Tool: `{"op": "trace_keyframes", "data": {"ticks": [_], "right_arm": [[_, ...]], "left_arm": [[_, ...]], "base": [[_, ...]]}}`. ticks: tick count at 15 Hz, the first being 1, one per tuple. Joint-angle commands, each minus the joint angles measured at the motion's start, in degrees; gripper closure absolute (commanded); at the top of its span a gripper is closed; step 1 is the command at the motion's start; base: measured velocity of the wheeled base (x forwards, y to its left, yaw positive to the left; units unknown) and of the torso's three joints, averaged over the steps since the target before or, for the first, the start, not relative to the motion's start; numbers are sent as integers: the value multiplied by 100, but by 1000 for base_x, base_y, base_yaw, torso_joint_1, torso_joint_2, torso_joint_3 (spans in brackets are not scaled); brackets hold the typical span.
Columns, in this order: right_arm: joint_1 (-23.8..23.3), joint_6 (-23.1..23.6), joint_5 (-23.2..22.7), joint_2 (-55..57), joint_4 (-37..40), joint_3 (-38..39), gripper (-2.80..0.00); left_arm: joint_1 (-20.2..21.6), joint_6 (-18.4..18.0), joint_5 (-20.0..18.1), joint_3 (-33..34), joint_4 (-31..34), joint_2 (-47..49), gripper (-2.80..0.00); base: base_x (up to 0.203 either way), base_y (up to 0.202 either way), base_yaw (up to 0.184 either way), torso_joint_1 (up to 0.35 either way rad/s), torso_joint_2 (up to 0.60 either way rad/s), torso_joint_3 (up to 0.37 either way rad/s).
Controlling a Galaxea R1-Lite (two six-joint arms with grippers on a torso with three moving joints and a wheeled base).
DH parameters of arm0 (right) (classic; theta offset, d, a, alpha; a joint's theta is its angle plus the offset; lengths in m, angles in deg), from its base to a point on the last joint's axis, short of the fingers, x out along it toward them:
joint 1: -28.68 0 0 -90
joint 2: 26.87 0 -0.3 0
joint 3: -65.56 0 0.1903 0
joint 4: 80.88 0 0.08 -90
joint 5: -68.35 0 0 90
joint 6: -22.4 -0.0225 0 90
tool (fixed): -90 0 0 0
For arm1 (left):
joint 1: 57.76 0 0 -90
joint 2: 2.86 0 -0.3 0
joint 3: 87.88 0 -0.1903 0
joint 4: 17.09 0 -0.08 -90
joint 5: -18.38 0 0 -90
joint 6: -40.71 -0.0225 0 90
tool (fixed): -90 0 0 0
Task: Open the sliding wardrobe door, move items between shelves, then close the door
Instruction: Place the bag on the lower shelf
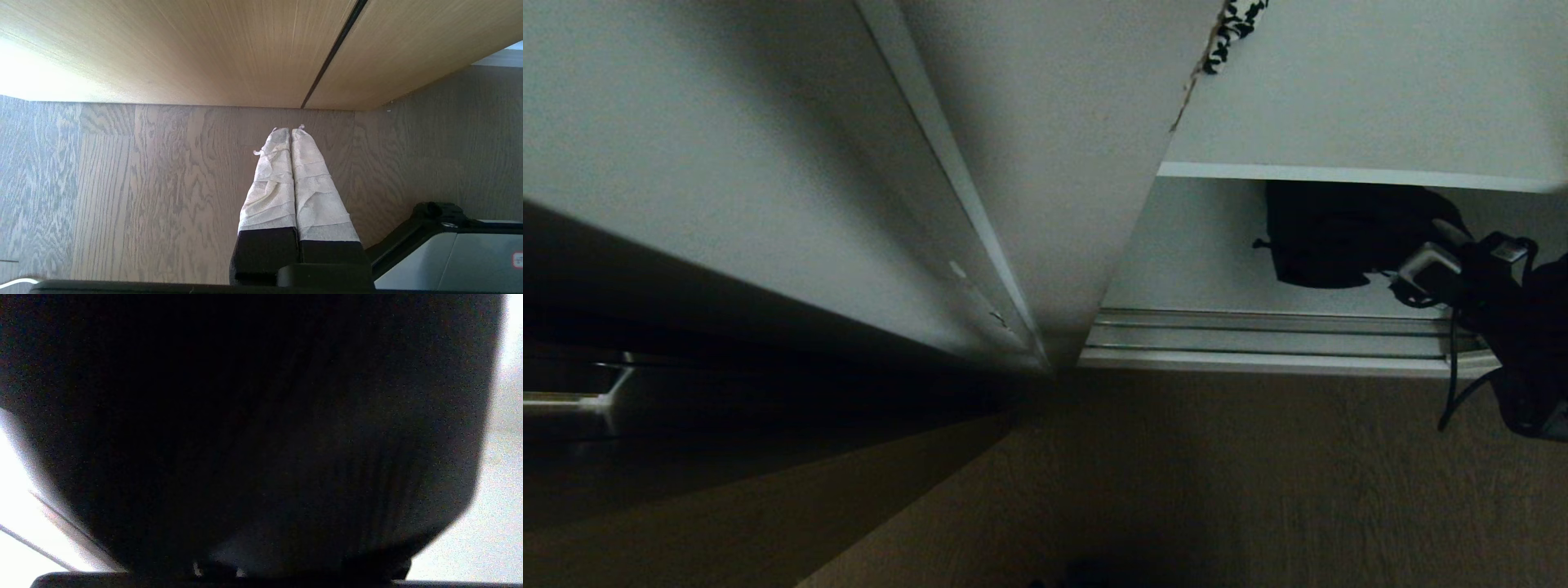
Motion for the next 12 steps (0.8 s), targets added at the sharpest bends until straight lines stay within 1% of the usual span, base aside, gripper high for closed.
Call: {"op": "trace_keyframes", "data": {"ticks": [1, 5, 7, 12], "right_arm": [[-64, 31, 5, 186, -32, -83, 0], [-117, 39, 22, 516, -32, -116, 0], [-127, 48, 22, 729, -32, -269, 0], [-198, 49, 31, 1394, -32, -1208, 0]], "left_arm": [[2, 0, 3, 0, 0, -2, 0], [2, 0, 3, 0, 0, -2, 0], [2, 0, 3, 0, 0, -2, 0], [2, 0, 3, 0, 0, -2, 0]], "base": [[0, 0, 0, 0, 0, 0], [0, 0, 0, 0, 0, 0], [0, 0, 0, 0, 0, 0], [0, 0, 0, 0, 0, 0]]}}
